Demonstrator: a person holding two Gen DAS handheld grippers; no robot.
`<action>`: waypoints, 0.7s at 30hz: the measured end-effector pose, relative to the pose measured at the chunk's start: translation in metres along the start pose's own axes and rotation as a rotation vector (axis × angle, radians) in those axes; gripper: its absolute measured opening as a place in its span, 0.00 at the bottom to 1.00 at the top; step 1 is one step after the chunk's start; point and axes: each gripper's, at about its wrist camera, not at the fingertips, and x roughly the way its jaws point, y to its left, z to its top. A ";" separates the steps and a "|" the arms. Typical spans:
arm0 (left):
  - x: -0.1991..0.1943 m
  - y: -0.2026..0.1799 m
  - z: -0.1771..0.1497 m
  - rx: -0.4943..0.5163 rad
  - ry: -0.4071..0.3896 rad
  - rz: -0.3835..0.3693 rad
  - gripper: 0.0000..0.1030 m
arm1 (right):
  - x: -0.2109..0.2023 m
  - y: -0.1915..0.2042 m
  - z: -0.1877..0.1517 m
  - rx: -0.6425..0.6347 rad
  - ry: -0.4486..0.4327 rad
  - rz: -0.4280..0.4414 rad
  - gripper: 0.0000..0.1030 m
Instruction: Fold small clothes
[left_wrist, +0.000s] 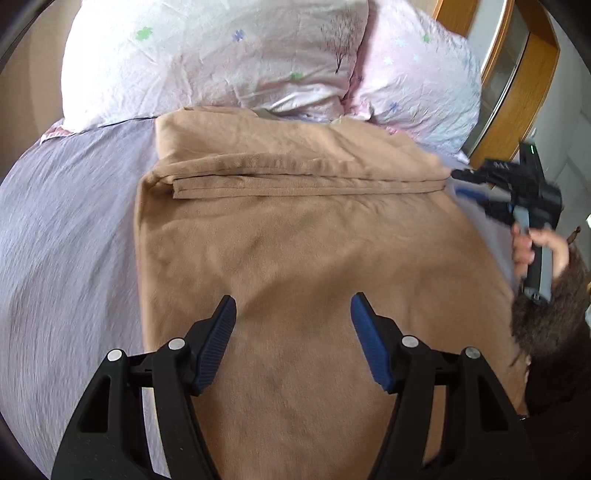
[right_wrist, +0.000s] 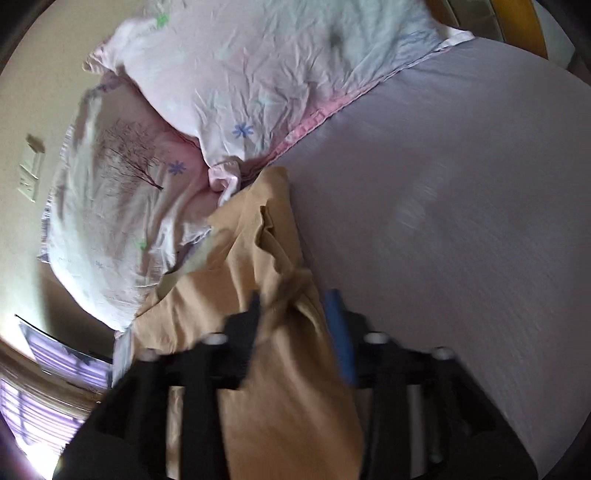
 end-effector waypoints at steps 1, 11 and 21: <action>-0.005 0.001 -0.002 -0.004 -0.010 -0.004 0.63 | -0.011 -0.002 -0.005 -0.018 -0.009 0.014 0.49; -0.100 0.047 -0.097 -0.141 -0.065 -0.212 0.71 | -0.122 -0.043 -0.102 -0.356 0.303 0.315 0.73; -0.077 0.066 -0.148 -0.262 0.046 -0.225 0.71 | -0.114 -0.121 -0.161 -0.294 0.498 0.252 0.76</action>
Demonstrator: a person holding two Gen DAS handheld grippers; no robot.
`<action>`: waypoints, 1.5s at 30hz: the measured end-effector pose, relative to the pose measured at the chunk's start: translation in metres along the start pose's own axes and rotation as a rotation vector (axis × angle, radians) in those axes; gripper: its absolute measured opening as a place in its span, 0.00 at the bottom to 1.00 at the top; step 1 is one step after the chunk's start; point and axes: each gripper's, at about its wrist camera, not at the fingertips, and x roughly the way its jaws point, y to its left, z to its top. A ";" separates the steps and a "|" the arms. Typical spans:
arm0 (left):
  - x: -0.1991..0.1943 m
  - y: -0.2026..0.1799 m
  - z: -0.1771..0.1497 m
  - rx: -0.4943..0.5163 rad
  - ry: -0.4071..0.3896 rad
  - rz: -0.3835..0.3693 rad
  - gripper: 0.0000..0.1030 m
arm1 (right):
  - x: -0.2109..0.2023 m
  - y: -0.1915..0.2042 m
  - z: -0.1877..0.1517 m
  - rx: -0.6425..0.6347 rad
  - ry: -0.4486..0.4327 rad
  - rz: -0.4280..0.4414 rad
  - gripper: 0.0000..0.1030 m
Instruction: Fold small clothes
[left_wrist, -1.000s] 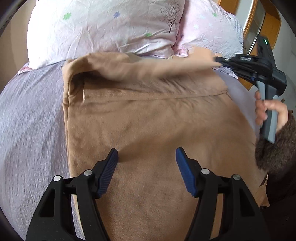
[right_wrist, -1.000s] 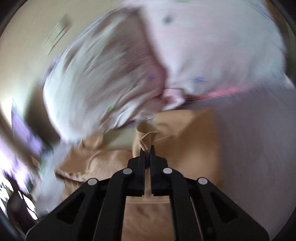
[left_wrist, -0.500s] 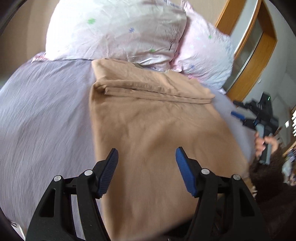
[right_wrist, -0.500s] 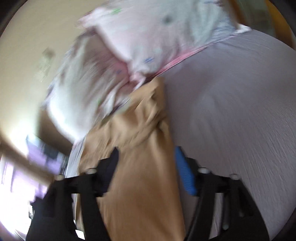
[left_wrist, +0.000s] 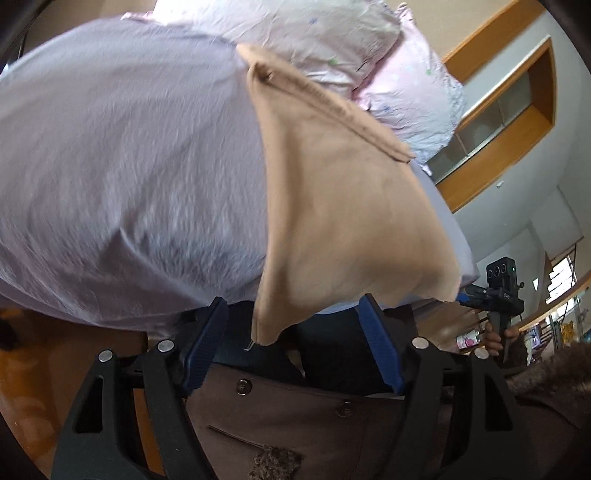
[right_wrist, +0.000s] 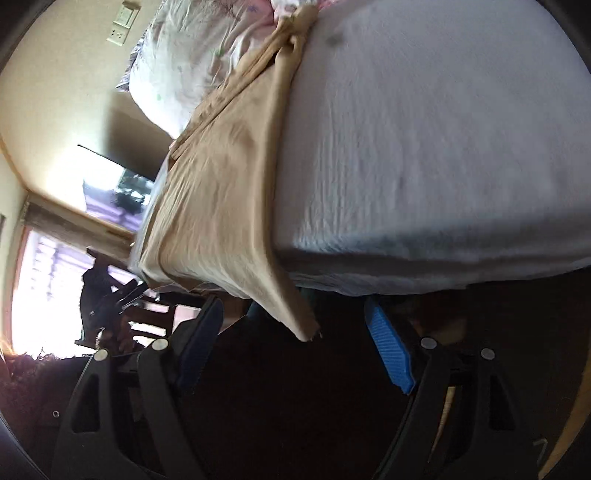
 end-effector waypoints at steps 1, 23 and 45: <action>0.004 0.000 0.000 -0.001 0.005 -0.002 0.71 | 0.006 0.000 0.001 -0.005 0.009 0.019 0.76; 0.018 -0.020 0.249 -0.066 -0.291 -0.018 0.04 | -0.009 0.079 0.249 -0.104 -0.455 0.148 0.06; 0.067 0.089 0.335 -0.447 -0.389 -0.016 0.69 | 0.118 -0.007 0.395 0.300 -0.402 -0.094 0.70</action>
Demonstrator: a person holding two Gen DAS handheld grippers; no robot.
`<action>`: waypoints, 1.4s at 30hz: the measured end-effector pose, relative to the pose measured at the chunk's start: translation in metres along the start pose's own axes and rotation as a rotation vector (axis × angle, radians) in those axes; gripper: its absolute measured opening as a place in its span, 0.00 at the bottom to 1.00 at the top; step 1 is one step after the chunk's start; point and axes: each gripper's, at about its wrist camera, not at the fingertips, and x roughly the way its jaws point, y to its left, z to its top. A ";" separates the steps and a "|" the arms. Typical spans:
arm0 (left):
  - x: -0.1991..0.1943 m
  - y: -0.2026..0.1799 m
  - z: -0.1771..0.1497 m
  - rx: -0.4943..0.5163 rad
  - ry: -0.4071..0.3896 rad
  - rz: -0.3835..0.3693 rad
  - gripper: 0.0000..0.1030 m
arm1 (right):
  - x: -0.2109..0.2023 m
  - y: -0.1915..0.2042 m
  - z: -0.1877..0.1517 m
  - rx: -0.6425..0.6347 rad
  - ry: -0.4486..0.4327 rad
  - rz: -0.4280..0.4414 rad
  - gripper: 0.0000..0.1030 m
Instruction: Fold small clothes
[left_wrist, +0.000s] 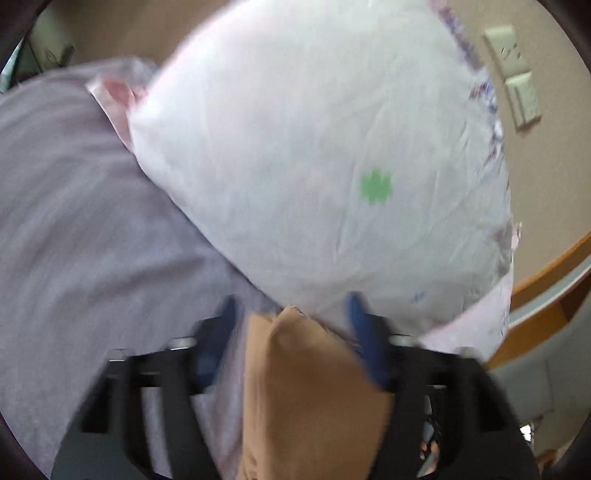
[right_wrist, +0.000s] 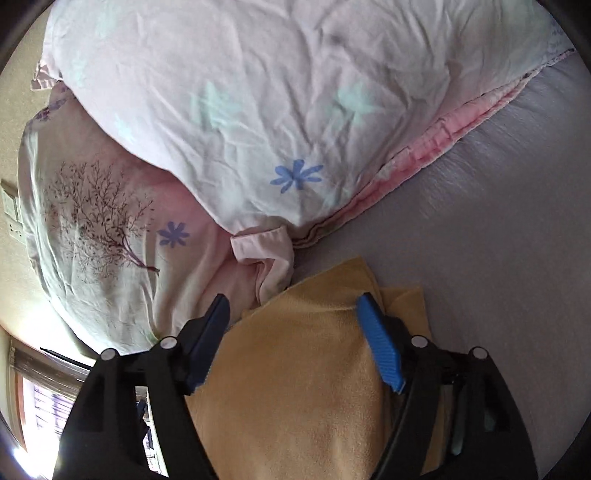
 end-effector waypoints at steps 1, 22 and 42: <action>-0.004 0.000 -0.002 0.016 0.035 0.004 0.69 | -0.004 0.002 -0.004 -0.009 -0.009 0.004 0.70; 0.019 -0.017 -0.081 0.079 0.346 0.049 0.15 | -0.111 0.023 -0.077 -0.181 0.006 0.207 0.86; 0.117 -0.234 -0.240 0.391 0.691 -0.380 0.22 | -0.186 -0.034 -0.065 -0.160 -0.085 0.109 0.86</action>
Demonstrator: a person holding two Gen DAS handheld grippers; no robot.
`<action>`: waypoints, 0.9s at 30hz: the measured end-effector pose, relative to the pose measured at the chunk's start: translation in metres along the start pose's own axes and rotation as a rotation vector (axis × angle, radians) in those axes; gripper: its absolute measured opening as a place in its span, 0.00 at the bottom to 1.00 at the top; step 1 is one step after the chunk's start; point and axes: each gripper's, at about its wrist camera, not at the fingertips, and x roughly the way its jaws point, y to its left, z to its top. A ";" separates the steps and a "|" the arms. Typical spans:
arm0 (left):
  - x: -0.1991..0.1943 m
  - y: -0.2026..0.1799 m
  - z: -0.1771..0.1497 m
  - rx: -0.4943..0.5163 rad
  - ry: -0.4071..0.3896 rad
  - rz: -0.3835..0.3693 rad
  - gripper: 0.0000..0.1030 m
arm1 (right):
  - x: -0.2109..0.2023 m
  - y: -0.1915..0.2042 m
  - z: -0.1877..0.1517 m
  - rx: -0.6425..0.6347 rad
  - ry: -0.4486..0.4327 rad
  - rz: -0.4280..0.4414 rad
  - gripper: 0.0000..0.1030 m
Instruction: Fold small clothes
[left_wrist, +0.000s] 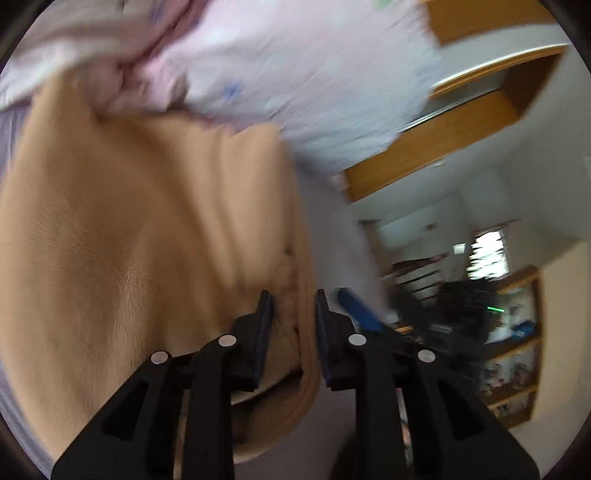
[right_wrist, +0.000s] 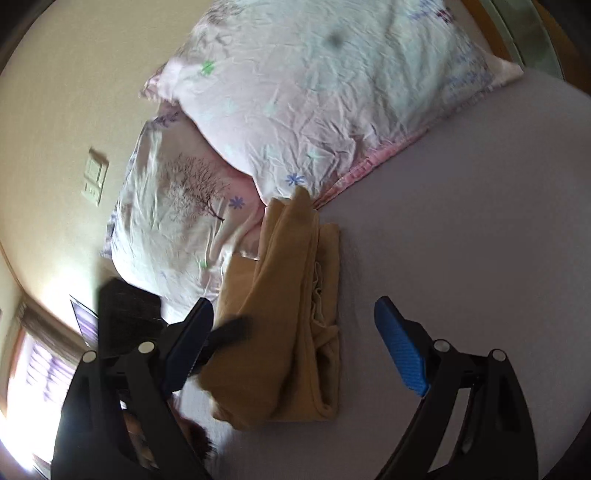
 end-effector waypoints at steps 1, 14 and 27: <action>-0.017 -0.001 0.000 0.011 -0.028 -0.028 0.44 | 0.001 0.003 0.001 -0.015 0.014 0.009 0.86; -0.091 0.047 -0.040 0.041 -0.130 0.288 0.88 | 0.015 0.039 -0.008 -0.093 0.110 -0.060 0.84; -0.046 0.107 -0.007 -0.199 -0.082 0.205 0.49 | 0.099 -0.040 -0.003 0.239 0.326 0.168 0.33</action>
